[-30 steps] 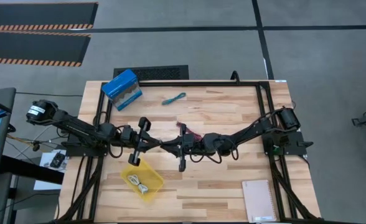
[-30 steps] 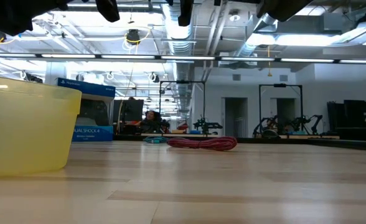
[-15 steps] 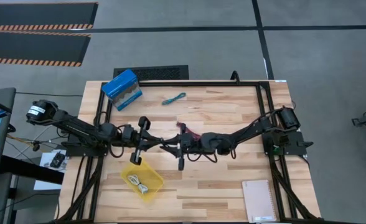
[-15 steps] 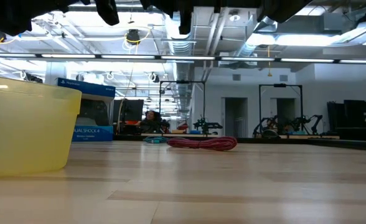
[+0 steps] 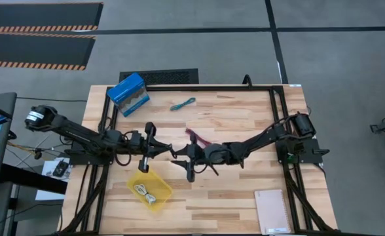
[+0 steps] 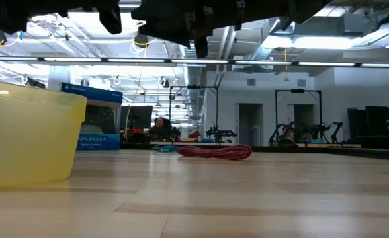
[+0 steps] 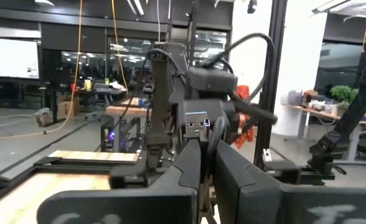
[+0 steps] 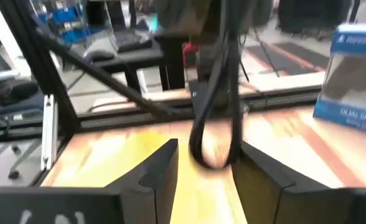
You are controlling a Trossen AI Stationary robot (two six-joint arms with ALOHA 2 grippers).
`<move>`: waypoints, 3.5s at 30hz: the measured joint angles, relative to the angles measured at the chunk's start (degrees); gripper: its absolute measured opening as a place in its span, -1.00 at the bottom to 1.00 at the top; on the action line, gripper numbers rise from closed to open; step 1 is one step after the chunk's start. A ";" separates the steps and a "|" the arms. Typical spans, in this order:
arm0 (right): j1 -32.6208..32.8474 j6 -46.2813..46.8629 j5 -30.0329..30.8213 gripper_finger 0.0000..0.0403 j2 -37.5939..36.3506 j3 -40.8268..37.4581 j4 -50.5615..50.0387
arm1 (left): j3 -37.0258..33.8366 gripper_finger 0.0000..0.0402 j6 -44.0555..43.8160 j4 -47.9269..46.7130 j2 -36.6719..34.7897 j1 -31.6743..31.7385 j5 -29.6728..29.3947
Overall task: Pick and place USB-C Cables
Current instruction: Put the black charger cable into the yellow bin
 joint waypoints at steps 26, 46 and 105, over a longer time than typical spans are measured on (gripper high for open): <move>5.19 13.66 1.25 -0.19 -5.85 -0.06 -32.02 | 16.35 -1.00 -8.87 -67.56 -11.37 -19.17 -7.29; 5.68 16.94 3.04 -0.24 -5.64 -0.04 -35.28 | 28.77 -1.00 -5.85 -86.57 19.23 -33.25 -3.87; 5.57 16.58 2.93 -0.23 -5.57 -0.03 -33.37 | 30.27 -0.93 9.28 -83.83 27.34 -25.26 3.15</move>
